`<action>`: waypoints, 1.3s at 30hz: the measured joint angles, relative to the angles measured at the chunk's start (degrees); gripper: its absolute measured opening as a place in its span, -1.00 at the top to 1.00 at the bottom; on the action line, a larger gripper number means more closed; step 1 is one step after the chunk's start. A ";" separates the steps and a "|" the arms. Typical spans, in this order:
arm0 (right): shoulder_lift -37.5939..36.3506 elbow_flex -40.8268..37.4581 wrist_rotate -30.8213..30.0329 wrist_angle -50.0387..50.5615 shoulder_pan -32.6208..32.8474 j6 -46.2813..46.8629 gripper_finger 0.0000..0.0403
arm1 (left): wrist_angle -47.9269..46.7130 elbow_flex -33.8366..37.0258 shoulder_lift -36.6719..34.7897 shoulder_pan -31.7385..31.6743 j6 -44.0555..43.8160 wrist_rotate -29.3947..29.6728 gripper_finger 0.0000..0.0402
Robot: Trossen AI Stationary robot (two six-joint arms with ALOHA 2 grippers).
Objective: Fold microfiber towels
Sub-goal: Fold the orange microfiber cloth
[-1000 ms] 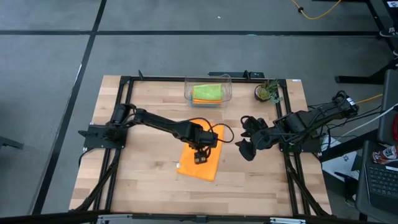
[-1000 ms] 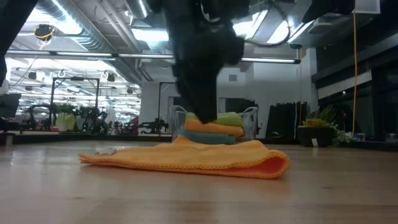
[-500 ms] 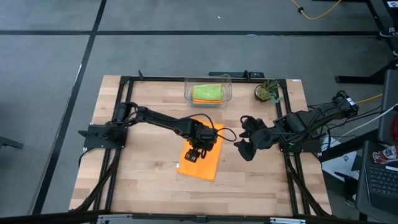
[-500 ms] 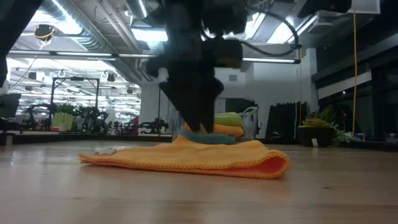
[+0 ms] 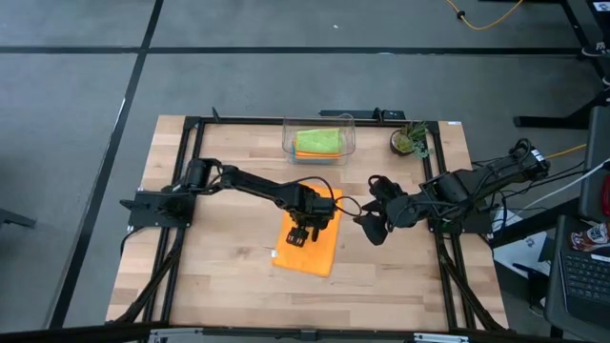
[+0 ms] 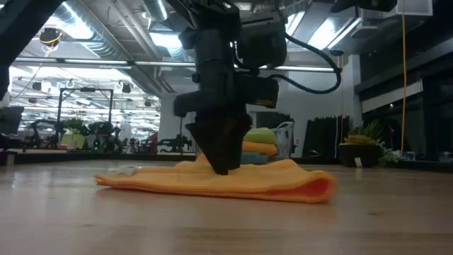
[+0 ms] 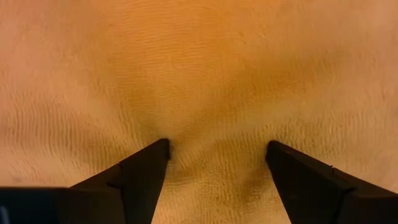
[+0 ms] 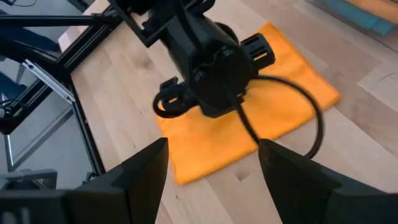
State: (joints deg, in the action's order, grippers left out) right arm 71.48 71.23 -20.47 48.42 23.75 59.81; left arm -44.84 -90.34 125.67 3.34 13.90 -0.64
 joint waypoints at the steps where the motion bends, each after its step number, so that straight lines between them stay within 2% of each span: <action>1: 0.00 0.00 -0.01 0.00 0.00 0.21 -0.25 | 0.22 -0.01 0.04 -0.35 -2.60 -0.37 -0.37; 7: 0.00 0.00 0.02 0.12 0.00 0.57 -0.25 | 2.75 0.04 0.20 -2.78 -24.57 -0.60 -0.37; 9: 0.00 0.00 0.02 0.20 0.00 0.15 -0.25 | 2.83 0.04 0.20 -3.13 -28.67 -0.36 -0.37; 15: 0.00 0.00 1.11 0.35 0.00 -3.21 -0.25 | 2.62 0.34 -1.42 -1.60 -26.98 1.20 -0.37; 22: -1.73 0.84 5.40 1.03 0.00 -9.92 -0.25 | -1.77 0.16 -11.48 0.78 -32.21 -0.84 -0.37; 25: -2.26 0.84 5.57 1.34 0.31 -15.58 -0.25 | -2.56 0.30 -13.75 3.34 -33.87 -0.75 -0.37; 30: -0.75 -1.71 5.99 1.06 0.96 -27.15 -0.25 | 1.30 0.05 -15.07 11.60 -37.07 -1.74 -0.37; 34: 1.89 -5.31 8.53 -1.14 0.94 -33.02 -0.25 | 3.82 0.24 -12.34 17.27 -46.32 2.91 -0.37; 37: 4.53 -9.18 9.90 -6.47 0.94 -37.84 -0.25 | 5.25 0.17 -10.59 20.08 -52.00 6.96 -0.37; 39: 6.46 -11.68 10.72 -11.48 0.94 -40.95 -0.25 | 5.01 0.17 -8.79 21.45 -54.80 7.47 -0.37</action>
State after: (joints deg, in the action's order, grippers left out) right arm 77.94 59.55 -9.75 36.94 24.69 18.87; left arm -39.83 -90.17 116.88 24.78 -40.90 6.83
